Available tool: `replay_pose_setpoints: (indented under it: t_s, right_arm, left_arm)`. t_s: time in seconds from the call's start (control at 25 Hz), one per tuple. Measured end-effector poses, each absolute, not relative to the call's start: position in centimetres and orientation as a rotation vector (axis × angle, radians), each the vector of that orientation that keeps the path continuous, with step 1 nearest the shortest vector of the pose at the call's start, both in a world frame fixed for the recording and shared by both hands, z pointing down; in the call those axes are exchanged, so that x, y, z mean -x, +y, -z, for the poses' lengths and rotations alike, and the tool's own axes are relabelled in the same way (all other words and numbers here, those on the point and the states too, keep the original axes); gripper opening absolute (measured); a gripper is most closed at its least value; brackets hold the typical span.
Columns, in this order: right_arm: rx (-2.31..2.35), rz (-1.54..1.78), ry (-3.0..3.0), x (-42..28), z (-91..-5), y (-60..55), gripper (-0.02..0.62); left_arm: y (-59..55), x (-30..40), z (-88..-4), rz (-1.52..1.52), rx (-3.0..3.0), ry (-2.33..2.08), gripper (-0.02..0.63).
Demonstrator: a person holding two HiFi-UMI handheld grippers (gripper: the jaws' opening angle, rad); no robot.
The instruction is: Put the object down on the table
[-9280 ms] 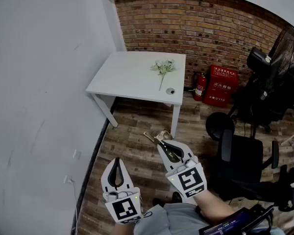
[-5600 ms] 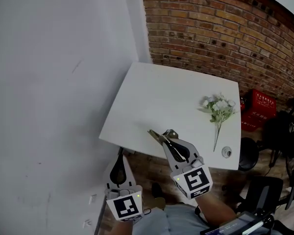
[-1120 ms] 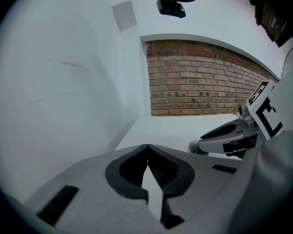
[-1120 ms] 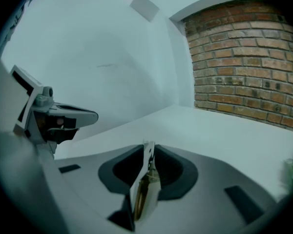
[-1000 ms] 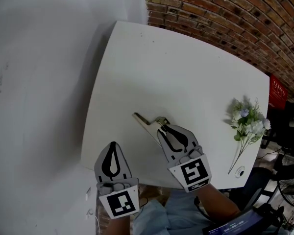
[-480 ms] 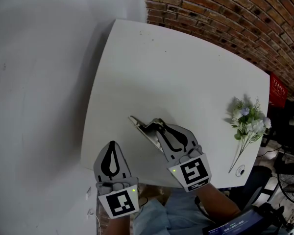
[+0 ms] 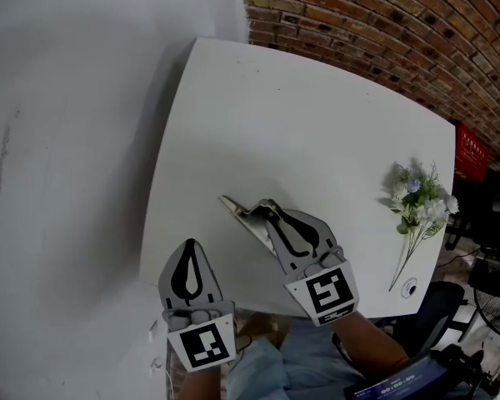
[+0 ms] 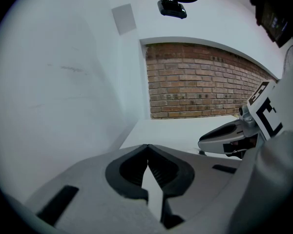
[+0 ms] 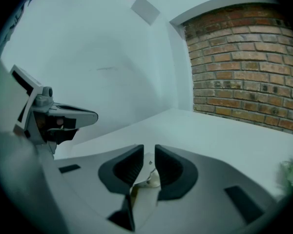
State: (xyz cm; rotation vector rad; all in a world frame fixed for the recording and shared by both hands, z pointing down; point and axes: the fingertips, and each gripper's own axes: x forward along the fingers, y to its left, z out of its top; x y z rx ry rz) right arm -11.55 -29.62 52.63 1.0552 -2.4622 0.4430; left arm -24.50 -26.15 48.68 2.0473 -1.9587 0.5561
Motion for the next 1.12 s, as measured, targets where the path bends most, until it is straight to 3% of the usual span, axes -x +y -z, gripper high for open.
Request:
replay_pose_setpoints:
  t_s: [0.64,1.12]
  right_arm:
    - [-1.145,-0.292,-2.566,10.8,-44.6,-25.5,0.066]
    - [-1.270,-0.087,-2.679,10.0,-35.5,-20.1,0.006]
  left_arm:
    - [-22.4,23.1,-40.3,-0.456,-2.171,-2.060,0.009]
    - [-17.3,21.9,-31.9,-0.297,-2.323,-2.155,0.009]
